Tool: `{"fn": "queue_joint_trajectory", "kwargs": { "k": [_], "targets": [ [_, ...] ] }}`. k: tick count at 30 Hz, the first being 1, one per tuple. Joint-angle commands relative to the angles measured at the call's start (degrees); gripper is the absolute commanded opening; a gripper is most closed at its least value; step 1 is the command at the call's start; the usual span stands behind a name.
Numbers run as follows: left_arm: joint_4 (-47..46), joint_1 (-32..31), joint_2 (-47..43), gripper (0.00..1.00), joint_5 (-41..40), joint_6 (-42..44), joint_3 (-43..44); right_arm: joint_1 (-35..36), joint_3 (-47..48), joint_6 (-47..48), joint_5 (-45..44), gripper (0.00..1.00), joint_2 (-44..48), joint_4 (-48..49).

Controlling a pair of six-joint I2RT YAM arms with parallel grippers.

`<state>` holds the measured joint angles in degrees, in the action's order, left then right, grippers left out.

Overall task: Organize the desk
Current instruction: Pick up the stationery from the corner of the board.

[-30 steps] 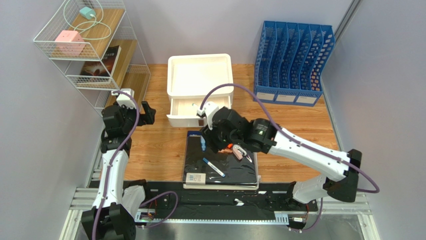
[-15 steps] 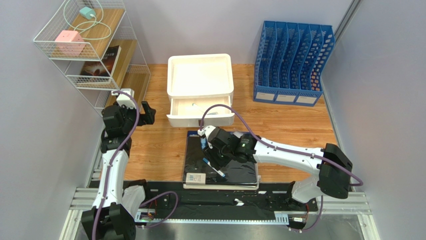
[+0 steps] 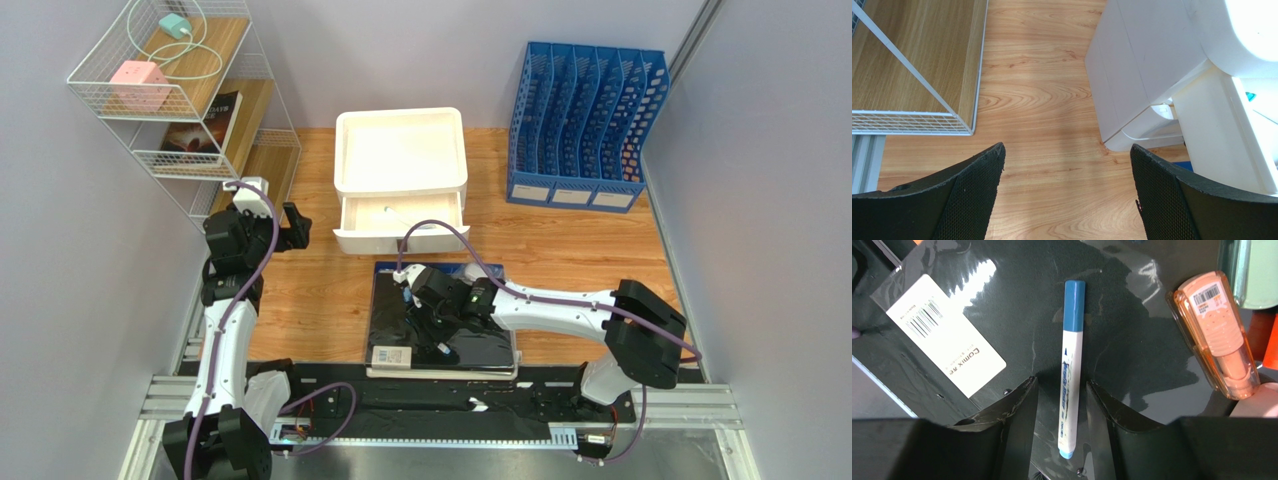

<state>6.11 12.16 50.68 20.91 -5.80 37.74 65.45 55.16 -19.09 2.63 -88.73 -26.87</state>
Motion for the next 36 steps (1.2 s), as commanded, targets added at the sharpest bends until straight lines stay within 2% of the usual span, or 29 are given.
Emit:
{"fn": "queue_joint_trajectory", "kwargs": {
  "k": [1,4,5,7,12,15,18,19,23,29,36],
  "targets": [
    [-2.2,0.5,-0.8,0.99,0.6,1.0,-0.2,0.4,-0.4,-1.1,1.1,0.40,-0.6,4.5],
    [-2.2,0.5,-0.9,0.99,0.6,0.9,-0.3,0.3,-0.7,-1.2,1.4,0.20,-0.7,4.5],
    [-2.2,0.5,-0.9,0.99,0.5,1.0,-0.2,0.3,-0.5,-1.3,1.4,0.11,-0.7,4.2],
    [-2.2,0.6,-0.9,0.99,0.7,0.9,-0.2,0.4,0.0,-1.1,1.1,0.01,-0.6,2.9],
    [-2.2,0.5,-0.9,0.99,0.7,0.9,-0.3,0.6,3.6,0.6,0.4,0.00,1.0,-1.2],
    [-2.2,0.6,-1.0,0.99,0.9,0.9,-0.4,1.2,8.1,3.3,-2.4,0.00,1.7,-6.9],
    [-2.2,0.5,-1.0,0.99,1.1,0.8,-0.2,1.5,15.7,9.4,-7.7,0.00,3.4,-11.4],
    [-2.2,0.6,-0.9,0.99,0.9,0.8,-0.2,1.7,18.8,14.6,-10.2,0.00,3.7,-12.3],
    [-1.9,0.6,-1.4,0.99,0.8,0.9,-0.4,1.6,27.8,25.7,-18.7,0.00,4.6,-13.6],
    [-1.9,0.5,-1.0,0.99,0.9,0.9,-0.3,1.2,40.9,42.0,-27.6,0.00,0.1,-13.9],
    [-2.2,0.5,-0.9,0.99,0.7,1.1,-0.3,0.7,43.5,56.5,-30.0,0.00,-4.5,-13.7]
  ]
}}
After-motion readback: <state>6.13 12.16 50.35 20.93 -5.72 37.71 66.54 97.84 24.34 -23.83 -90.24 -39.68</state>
